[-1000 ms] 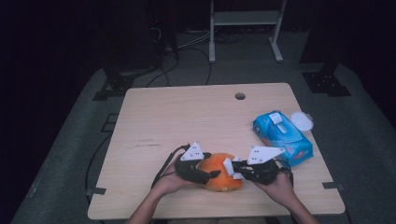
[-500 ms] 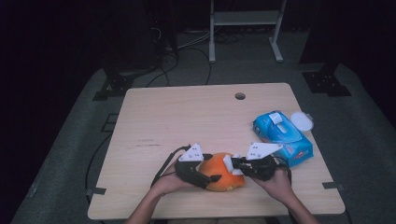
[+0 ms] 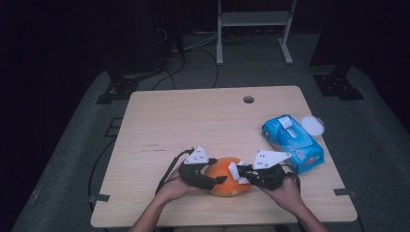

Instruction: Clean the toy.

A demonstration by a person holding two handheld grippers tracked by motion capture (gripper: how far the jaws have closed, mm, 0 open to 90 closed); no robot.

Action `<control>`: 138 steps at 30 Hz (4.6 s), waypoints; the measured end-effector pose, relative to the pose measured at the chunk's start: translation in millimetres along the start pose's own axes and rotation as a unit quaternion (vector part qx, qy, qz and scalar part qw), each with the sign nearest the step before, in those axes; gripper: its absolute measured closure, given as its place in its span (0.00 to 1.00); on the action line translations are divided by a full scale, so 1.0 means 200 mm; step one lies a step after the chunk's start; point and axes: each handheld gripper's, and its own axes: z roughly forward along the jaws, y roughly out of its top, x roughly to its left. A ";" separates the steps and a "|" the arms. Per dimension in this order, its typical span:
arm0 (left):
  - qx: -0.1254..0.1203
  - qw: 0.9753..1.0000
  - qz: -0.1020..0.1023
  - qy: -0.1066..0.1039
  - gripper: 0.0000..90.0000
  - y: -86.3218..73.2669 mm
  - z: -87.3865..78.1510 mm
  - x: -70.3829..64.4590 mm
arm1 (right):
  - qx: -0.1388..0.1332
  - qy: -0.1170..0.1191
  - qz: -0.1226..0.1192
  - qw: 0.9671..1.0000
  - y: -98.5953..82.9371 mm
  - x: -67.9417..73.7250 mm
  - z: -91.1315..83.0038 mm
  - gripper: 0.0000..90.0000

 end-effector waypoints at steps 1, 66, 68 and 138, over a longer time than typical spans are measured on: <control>0.002 1.000 0.001 0.000 0.32 0.00 0.00 0.00 | 0.000 -0.003 0.004 1.000 -0.01 -0.01 0.00 0.94; -0.033 0.997 0.058 -0.047 0.25 0.04 -0.02 -0.05 | -0.017 -0.001 0.071 0.997 -0.06 -0.13 0.04 0.93; -0.038 0.997 0.052 -0.032 0.22 0.05 -0.02 -0.04 | -0.020 0.002 0.063 0.998 -0.04 -0.11 0.04 0.93; -0.027 0.999 0.005 -0.031 0.30 -0.02 -0.07 0.06 | -0.025 0.043 0.013 0.999 0.00 0.06 0.00 0.93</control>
